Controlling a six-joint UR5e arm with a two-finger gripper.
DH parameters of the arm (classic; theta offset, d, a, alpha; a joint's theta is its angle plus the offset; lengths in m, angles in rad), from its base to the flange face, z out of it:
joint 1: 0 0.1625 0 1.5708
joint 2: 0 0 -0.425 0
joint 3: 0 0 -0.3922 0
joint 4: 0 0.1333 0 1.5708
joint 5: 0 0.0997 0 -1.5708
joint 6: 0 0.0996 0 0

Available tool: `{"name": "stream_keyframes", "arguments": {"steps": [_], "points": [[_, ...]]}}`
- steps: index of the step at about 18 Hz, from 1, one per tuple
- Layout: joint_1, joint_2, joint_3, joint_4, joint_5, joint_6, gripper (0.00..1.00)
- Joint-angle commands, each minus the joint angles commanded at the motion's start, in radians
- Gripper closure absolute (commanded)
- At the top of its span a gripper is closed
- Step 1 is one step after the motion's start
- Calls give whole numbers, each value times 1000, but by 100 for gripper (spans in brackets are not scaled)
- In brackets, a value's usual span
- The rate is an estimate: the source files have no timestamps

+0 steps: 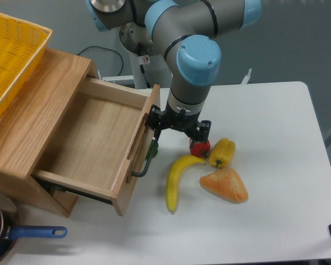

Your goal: Slide the top drawer open

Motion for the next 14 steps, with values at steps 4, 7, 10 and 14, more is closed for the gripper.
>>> {"name": "stream_keyframes", "arguments": {"steps": [4,7,10,14], "points": [[0,0,0,-2,-41,-5,0],[0,2,0,-3,-48,-6,0],[0,2,6,-3,-43,-8,0],[9,2,11,-6,-41,-6,0]]}}
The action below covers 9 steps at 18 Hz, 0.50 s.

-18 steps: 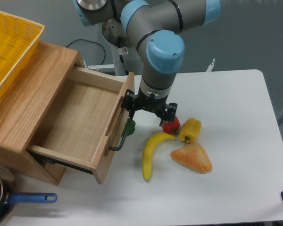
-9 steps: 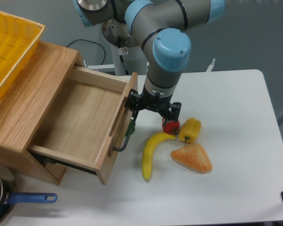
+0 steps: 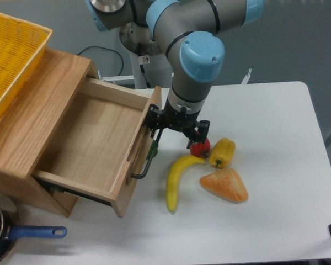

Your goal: Slide the top drawer open

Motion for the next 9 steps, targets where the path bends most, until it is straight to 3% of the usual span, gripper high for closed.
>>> {"name": "stream_keyframes", "arguments": {"steps": [9], "points": [[17,14,3,-2,0,15,0]]}}
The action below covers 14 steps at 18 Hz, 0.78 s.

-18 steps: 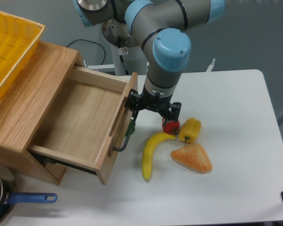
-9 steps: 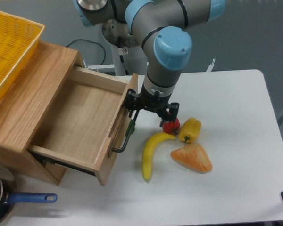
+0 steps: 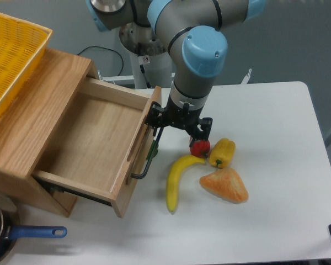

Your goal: Slide the top drawer open

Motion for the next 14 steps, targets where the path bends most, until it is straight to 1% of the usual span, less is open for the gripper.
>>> {"name": "stream_keyframes", "arguments": {"steps": [3,6,10,12,14], "points": [[9,17,-2,-2,-2,54,0],[23,32,-3,-23,0,135,0],[40,49,-5,-26,-5,166,0],[46,63,-8,-57,-6,230,0],[67,71,-9,-66,-3,302,0]]}}
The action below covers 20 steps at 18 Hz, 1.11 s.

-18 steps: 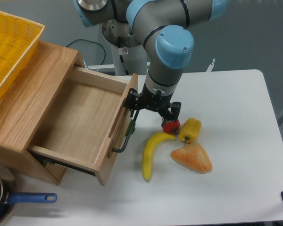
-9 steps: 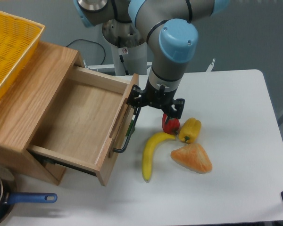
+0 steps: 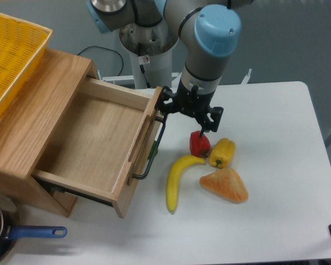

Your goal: Slide the top drawer open

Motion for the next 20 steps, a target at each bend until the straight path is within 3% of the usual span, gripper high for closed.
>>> {"name": "stream_keyframes", "arguments": {"steps": [6,10,20], "points": [[83,-1,-9,0,3,291,0],[114,-32,-6,15,6,476,0],[81,-109,-3,61,51,542,0]]}}
